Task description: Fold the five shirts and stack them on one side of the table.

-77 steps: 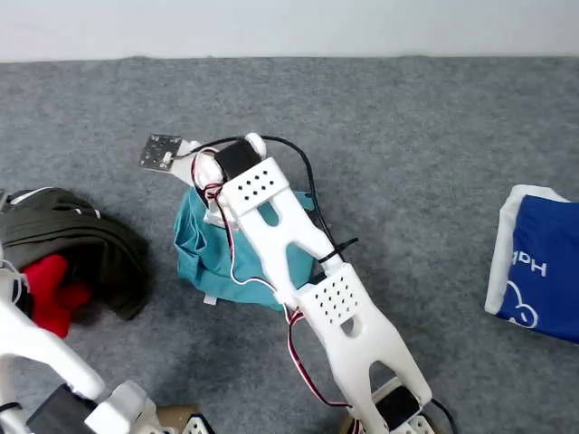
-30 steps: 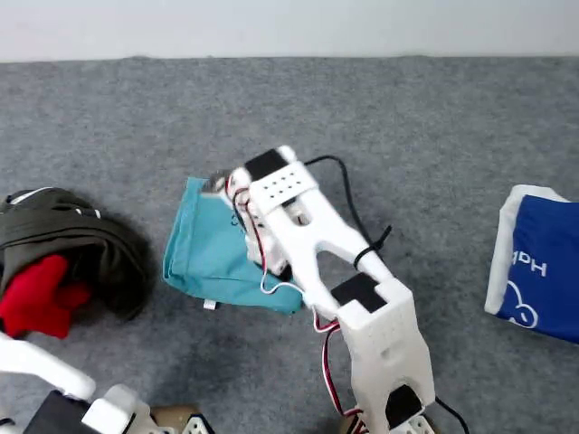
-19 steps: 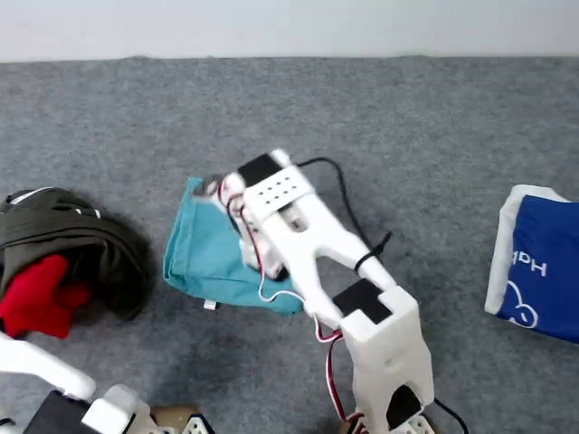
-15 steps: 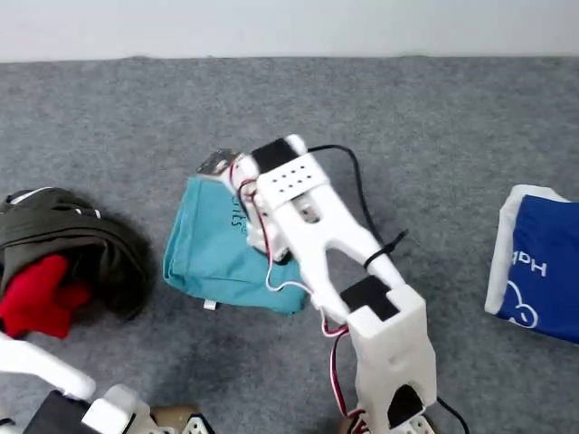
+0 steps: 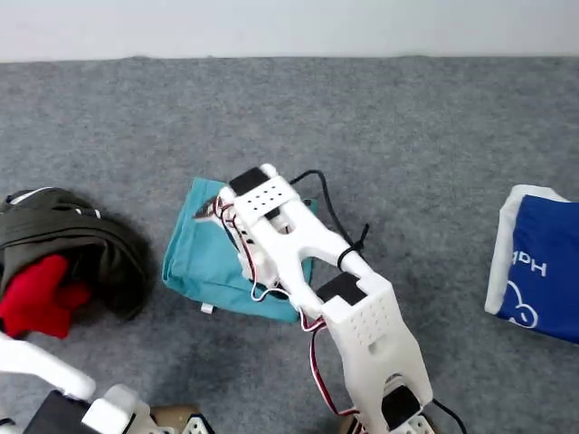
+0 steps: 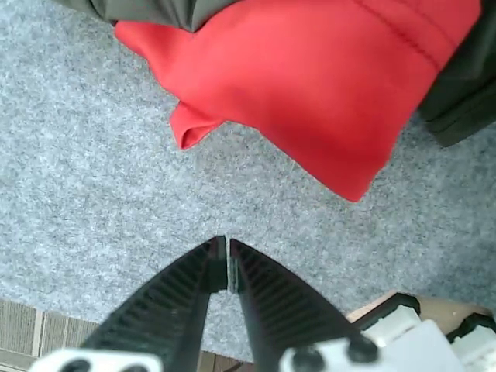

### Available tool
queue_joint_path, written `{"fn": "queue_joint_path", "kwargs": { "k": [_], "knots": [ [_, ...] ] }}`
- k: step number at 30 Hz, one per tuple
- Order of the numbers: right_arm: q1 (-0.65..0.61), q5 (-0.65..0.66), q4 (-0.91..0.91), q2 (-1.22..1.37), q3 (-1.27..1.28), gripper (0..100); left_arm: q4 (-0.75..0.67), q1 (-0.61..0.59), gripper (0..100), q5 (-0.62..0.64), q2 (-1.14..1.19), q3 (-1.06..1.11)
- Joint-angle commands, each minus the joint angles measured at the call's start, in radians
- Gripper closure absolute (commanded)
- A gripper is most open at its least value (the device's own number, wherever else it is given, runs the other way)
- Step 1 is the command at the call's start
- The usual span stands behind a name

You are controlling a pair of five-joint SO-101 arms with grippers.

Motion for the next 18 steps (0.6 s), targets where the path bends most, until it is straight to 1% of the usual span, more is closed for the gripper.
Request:
{"fn": "queue_joint_path", "kwargs": {
  "k": [1, 6, 9, 13, 18],
  "knots": [
    [0.005, 0.000, 0.038, -0.151, -0.037, 99.0, -0.018, 0.005, 98, -0.009, -0.020, -0.010],
    [0.012, 0.000, -0.027, -0.199, -0.190, 98.7, -0.020, 0.026, 98, -0.009, -0.015, -0.007],
    [-0.004, 0.000, -0.139, -0.157, -0.204, 98.7, -0.018, 0.060, 98, -0.009, -0.021, -0.007],
    [-0.056, 0.000, -0.214, -0.048, -0.206, 98.9, -0.020, 0.077, 98, -0.008, -0.021, -0.012],
    [-0.159, -0.002, -0.220, 0.079, -0.207, 98.9, -0.040, 0.032, 98, -0.008, -0.021, -0.010]
  ]
}}
